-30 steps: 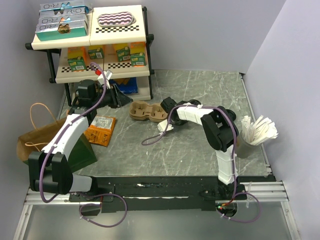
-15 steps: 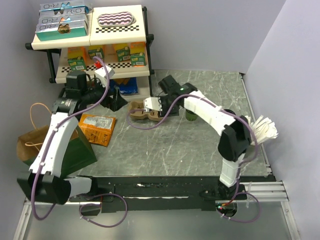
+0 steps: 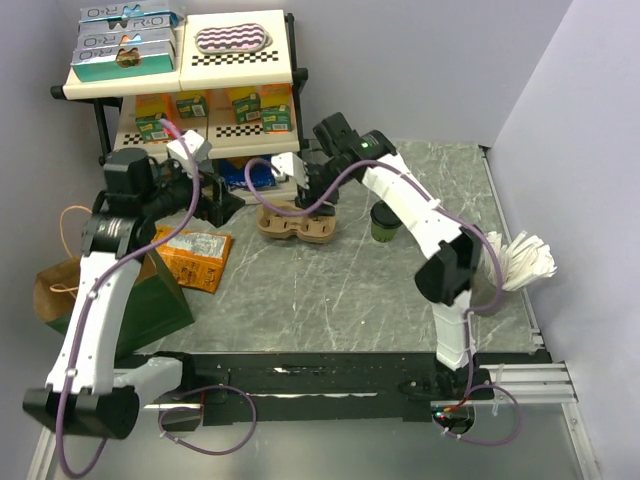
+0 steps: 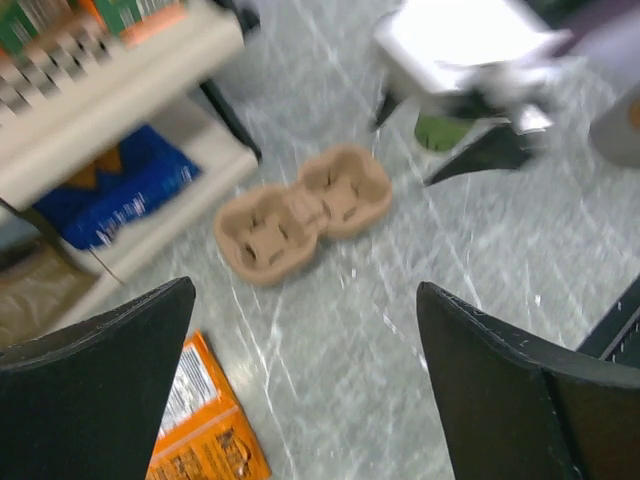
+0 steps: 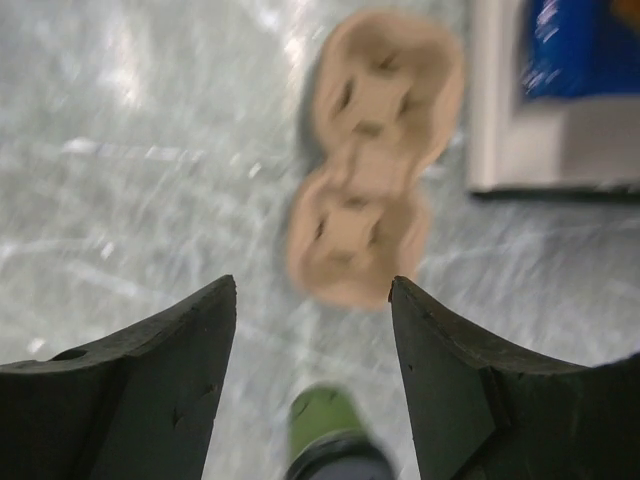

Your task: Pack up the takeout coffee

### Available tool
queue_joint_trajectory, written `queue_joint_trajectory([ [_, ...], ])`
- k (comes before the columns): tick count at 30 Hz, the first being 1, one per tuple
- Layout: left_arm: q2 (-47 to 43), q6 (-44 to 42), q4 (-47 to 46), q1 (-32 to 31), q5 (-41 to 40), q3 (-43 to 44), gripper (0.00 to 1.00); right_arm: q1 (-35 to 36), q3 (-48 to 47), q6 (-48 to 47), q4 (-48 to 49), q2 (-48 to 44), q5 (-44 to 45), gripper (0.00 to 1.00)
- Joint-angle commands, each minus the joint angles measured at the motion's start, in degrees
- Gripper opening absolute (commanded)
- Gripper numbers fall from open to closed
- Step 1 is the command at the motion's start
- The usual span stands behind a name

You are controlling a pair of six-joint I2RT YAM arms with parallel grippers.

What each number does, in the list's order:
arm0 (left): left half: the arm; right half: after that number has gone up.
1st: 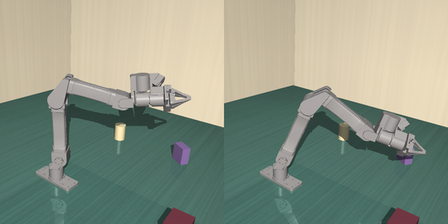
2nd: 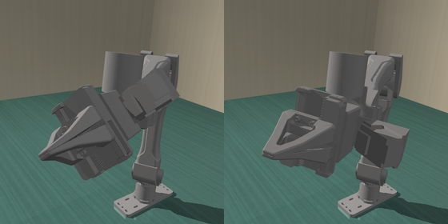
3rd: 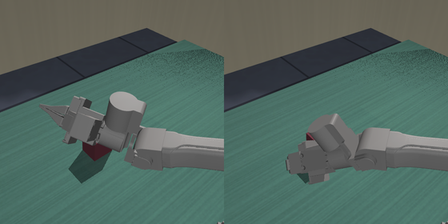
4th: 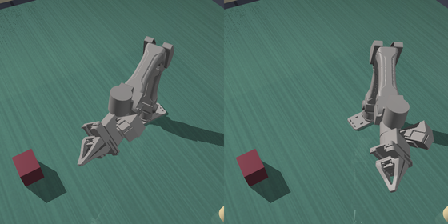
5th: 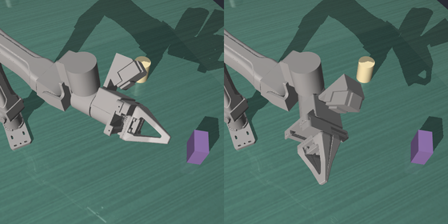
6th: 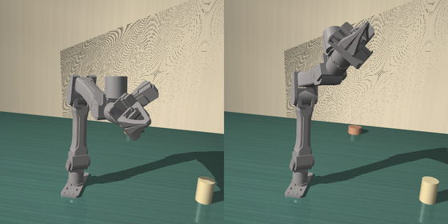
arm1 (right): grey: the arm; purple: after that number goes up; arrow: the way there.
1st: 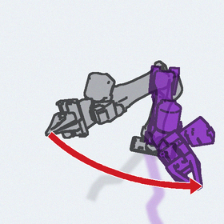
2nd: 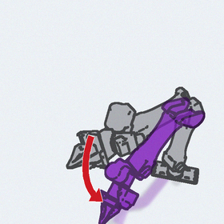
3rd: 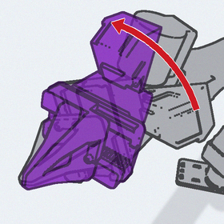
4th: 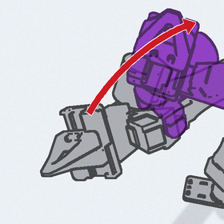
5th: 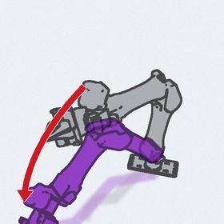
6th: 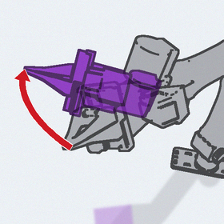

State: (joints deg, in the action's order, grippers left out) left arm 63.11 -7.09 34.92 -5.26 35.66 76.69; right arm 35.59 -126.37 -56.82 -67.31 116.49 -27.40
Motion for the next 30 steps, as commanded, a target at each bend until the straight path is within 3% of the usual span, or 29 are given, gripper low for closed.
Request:
queue_joint_trajectory([
  [1, -3.8, 2.4, -7.4, 0.2, -2.4, -1.0, 0.99, -1.8, -5.2, -0.7, -2.6, 6.7, -5.9, 0.70],
  [6, -1.0, 4.0, -9.4, 2.8, -1.1, -0.1, 0.99, -2.8, -3.8, -2.1, 2.8, 10.5, -5.7, 0.68],
  [15, -0.7, 4.4, -7.8, 3.1, -0.3, -1.3, 0.98, -3.9, -5.7, 7.6, 14.0, 14.4, -7.9, 0.61],
  [30, -1.2, 6.0, -6.4, 5.1, 1.3, -3.6, 0.97, -2.6, -7.1, 4.3, 14.1, 19.9, -6.6, 0.58],
])
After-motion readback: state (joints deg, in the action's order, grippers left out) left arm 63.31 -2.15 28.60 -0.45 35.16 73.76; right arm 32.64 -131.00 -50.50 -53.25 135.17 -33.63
